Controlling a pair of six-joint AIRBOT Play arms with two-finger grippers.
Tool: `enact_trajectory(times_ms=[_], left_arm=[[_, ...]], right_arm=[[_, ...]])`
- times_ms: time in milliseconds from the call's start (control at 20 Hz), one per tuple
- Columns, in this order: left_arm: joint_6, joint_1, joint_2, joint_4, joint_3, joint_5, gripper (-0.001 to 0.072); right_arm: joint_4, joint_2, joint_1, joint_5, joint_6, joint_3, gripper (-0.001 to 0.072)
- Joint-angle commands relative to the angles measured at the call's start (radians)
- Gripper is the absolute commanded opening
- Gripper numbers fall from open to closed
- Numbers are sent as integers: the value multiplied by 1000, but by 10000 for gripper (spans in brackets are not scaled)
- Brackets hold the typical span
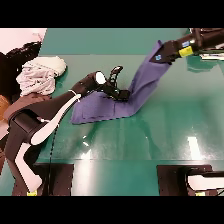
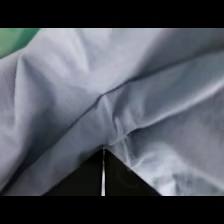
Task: Fold the shirts.
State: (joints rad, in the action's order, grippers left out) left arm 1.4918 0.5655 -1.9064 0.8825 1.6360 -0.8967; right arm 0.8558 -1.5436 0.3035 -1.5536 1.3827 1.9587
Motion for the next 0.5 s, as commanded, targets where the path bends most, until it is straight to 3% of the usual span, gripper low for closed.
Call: enact_trajectory(times_ms=[0, 150, 450], left_arm=[[6, -26, 11, 16, 2, -46, 24], [47, -92, 75, 110, 0, -94, 24], [45, -330, 309, 323, 0, -183, 25]], right_arm=[[0, -44, 84, 15, 8, 80, 14], [-2, -44, 128, 82, 8, 79, 14], [-1, -110, 296, 188, -3, 79, 15]])
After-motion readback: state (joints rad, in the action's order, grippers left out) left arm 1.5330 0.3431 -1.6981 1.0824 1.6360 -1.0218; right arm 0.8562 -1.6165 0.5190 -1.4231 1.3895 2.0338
